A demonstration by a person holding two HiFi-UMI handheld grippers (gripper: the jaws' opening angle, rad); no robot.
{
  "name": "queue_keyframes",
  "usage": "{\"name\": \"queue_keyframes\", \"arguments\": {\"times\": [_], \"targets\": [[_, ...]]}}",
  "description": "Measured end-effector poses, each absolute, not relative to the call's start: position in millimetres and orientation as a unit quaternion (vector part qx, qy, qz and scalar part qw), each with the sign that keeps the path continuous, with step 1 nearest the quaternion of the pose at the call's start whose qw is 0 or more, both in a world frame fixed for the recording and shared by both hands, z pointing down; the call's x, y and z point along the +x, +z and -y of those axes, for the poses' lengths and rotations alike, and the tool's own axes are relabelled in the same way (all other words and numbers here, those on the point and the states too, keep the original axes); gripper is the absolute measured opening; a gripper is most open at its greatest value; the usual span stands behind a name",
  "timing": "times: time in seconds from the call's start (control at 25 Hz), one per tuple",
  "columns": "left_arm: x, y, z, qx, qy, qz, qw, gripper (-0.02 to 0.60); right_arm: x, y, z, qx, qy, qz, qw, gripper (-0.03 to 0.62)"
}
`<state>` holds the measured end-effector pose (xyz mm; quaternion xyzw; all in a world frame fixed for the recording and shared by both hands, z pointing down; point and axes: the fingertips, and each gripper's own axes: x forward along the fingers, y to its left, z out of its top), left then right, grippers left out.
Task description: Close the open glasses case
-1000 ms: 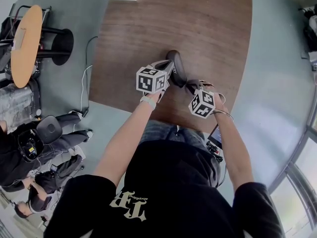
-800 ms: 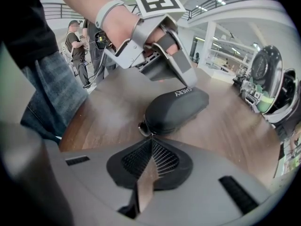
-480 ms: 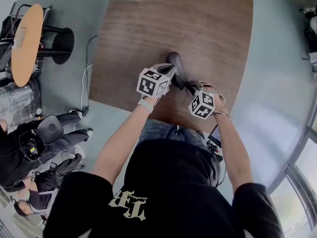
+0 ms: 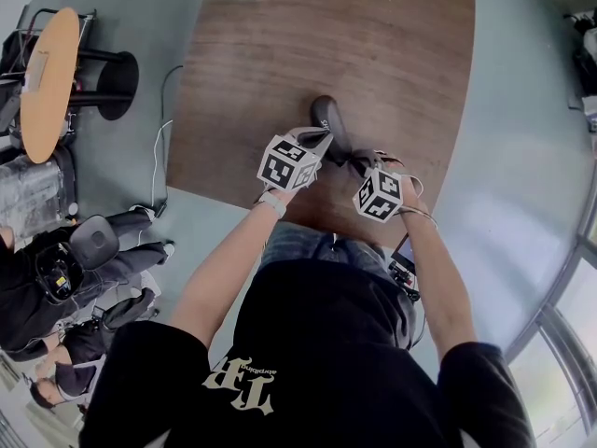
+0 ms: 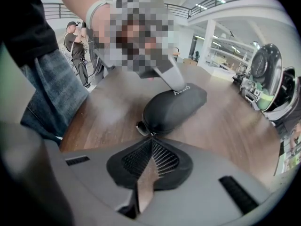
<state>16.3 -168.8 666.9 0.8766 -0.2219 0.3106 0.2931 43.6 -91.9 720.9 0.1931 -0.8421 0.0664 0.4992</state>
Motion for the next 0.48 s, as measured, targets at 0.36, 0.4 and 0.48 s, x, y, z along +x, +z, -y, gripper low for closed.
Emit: {"name": "queue_keyframes", "arguments": {"times": [0.36,0.4,0.48], "targets": [[17.3,667.0,165.4,0.877,0.3,0.231,0.296,0.005,40.9,718.5,83.6,0.219,0.109,0.838,0.488,-0.011],[17.2,666.9,165.2,0.877,0.298,0.231,0.297,0.005,38.4,717.9,81.6,0.219,0.113,0.839,0.486,-0.011],[17.2,666.6,165.3,0.876,0.296,0.232,0.3,0.005,32.4,717.3,78.9,0.222,0.121,0.839,0.482,-0.011]]}}
